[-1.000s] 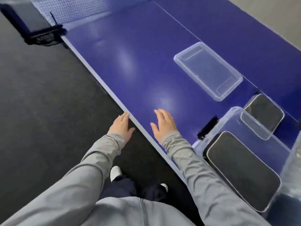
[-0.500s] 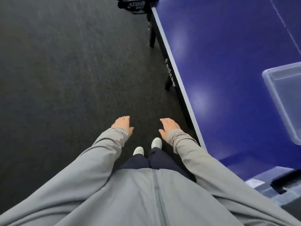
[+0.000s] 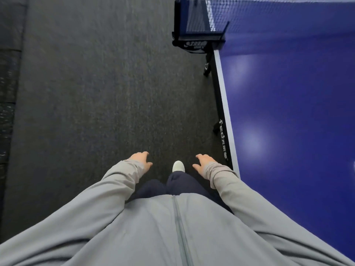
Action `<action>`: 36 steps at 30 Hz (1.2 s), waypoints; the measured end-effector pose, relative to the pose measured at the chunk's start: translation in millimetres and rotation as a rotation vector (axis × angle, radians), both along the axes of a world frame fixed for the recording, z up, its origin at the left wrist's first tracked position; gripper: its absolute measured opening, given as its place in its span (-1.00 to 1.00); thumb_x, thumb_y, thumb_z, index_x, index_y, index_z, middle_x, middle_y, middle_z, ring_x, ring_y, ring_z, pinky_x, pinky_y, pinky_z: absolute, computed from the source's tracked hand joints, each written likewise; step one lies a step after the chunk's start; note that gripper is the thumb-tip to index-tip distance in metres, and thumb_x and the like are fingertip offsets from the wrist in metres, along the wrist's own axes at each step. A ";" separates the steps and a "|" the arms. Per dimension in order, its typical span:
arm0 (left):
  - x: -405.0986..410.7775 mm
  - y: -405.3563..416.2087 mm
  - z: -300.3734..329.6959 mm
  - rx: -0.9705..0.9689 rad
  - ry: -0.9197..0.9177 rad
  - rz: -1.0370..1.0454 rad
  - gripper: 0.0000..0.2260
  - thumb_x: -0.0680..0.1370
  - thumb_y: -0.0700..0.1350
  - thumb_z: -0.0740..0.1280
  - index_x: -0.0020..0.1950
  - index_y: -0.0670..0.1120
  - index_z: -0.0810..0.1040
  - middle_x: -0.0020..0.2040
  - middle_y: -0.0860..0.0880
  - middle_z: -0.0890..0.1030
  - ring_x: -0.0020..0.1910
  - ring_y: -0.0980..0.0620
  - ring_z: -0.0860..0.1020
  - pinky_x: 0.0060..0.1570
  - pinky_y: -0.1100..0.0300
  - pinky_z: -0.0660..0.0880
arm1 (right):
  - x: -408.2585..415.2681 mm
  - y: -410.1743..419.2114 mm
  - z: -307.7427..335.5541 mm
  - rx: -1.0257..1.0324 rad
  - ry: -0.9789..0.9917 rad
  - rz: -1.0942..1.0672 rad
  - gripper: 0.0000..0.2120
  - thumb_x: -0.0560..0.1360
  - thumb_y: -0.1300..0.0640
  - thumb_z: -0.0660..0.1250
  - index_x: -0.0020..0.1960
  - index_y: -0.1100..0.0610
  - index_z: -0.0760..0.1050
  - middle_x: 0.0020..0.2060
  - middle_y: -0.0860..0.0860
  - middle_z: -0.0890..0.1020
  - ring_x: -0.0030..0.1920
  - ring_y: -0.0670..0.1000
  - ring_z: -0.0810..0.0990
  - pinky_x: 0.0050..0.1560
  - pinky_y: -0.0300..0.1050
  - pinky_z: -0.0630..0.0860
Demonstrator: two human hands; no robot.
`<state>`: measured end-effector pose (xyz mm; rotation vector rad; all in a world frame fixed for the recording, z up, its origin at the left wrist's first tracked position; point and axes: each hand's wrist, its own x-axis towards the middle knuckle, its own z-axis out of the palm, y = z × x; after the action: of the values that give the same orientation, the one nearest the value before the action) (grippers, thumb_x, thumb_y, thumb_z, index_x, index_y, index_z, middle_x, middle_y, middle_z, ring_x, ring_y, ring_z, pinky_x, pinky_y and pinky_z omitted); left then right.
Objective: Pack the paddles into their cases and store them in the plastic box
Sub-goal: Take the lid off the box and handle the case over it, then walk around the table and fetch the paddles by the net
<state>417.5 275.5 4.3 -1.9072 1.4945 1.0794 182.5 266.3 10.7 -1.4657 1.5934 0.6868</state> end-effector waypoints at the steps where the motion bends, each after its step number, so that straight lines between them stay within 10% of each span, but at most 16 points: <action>1: 3.7 -15.1 2.4 -0.015 0.018 0.026 -0.54 0.58 0.01 0.23 0.45 -0.10 0.27 0.37 -0.15 0.41 0.37 -0.14 0.37 0.34 0.04 0.31 | -0.4 -15.9 -0.2 0.003 0.004 -0.001 -0.50 0.58 -0.01 0.16 0.46 0.12 0.16 0.40 0.13 0.32 0.39 0.17 0.32 0.37 0.05 0.31; 24: 315.0 -333.2 -5.0 0.016 -0.011 0.138 -0.57 0.58 0.01 0.22 0.42 -0.10 0.33 0.37 -0.11 0.44 0.36 -0.10 0.39 0.30 0.13 0.32 | 301.8 -380.2 22.3 -0.075 -0.036 0.182 -0.58 0.59 0.02 0.13 0.41 0.13 0.25 0.33 0.15 0.41 0.33 0.16 0.38 0.32 0.01 0.33; 36: 349.6 -566.8 -14.9 0.034 -0.050 0.086 -0.56 0.59 -0.01 0.21 0.44 -0.10 0.28 0.39 -0.11 0.41 0.38 -0.08 0.37 0.34 0.14 0.30 | 310.7 -598.8 1.6 0.021 0.017 0.129 -0.59 0.55 0.01 0.13 0.35 0.12 0.29 0.30 0.13 0.43 0.27 0.18 0.44 0.25 0.03 0.40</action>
<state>767.1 -291.4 -10.6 -1.9758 1.3703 1.0797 493.2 -332.5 12.4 -1.5611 1.5097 0.7896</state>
